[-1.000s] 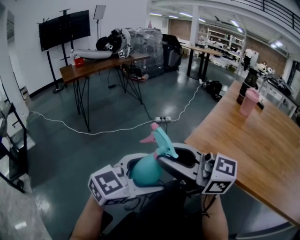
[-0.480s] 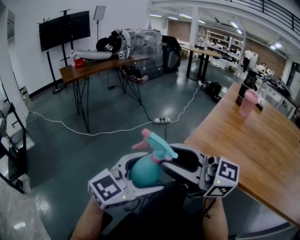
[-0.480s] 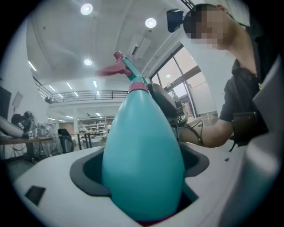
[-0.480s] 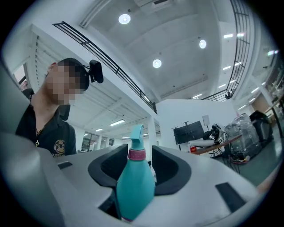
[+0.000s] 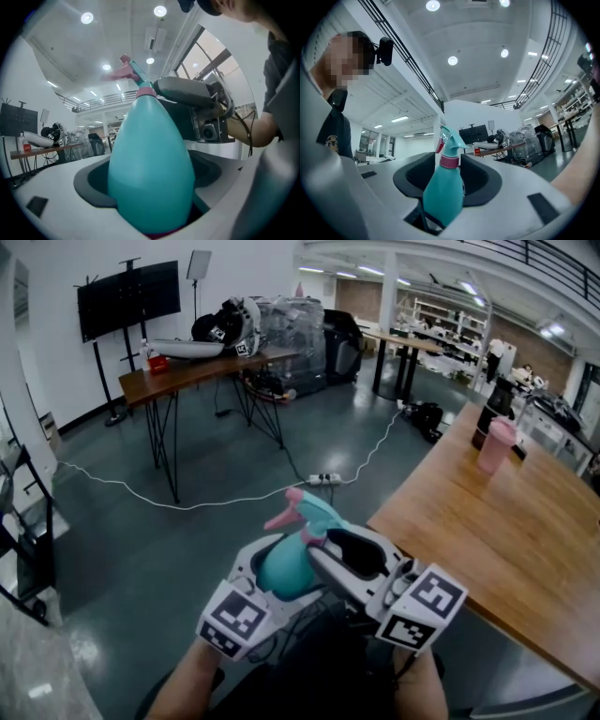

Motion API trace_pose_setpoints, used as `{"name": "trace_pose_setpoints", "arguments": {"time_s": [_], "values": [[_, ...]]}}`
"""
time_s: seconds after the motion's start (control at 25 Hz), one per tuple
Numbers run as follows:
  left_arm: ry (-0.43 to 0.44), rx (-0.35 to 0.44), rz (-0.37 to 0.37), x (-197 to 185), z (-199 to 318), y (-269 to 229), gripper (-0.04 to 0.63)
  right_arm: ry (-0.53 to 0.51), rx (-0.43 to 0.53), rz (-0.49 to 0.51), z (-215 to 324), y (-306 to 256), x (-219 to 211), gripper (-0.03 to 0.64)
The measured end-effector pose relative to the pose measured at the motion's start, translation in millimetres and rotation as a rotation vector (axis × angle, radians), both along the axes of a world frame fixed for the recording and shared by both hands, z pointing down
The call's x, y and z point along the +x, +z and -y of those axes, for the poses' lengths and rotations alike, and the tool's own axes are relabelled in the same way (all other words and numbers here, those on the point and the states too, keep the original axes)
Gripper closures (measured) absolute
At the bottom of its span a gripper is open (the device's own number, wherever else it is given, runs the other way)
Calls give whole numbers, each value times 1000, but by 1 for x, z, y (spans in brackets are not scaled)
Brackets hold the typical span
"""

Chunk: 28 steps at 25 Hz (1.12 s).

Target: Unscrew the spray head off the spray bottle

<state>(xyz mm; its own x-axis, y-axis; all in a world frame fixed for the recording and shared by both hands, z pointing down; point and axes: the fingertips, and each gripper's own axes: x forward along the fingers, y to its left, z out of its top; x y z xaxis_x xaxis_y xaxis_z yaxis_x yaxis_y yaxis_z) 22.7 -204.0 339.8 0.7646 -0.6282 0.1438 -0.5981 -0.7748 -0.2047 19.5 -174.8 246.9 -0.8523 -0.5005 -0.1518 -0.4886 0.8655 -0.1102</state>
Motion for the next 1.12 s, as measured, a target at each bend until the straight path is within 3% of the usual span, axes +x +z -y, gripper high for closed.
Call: {"name": "trace_pose_setpoints", "arguments": {"time_s": [0.2, 0.4, 0.64, 0.88, 1.12], "values": [[-36, 0, 45, 2, 1, 10, 141, 2, -13, 15, 0, 3, -1, 454], [13, -19, 50, 6, -3, 11, 142, -12, -20, 30, 4, 4, 3, 477], [207, -87, -29, 13, -25, 5, 142, -145, -31, 72, -5, 1, 7, 480], [453, -161, -72, 22, -59, 4, 141, -305, 30, 21, -31, -4, 2, 480], [662, -159, -129, 31, -95, -6, 141, -491, 74, 24, -59, -12, -2, 480]]}}
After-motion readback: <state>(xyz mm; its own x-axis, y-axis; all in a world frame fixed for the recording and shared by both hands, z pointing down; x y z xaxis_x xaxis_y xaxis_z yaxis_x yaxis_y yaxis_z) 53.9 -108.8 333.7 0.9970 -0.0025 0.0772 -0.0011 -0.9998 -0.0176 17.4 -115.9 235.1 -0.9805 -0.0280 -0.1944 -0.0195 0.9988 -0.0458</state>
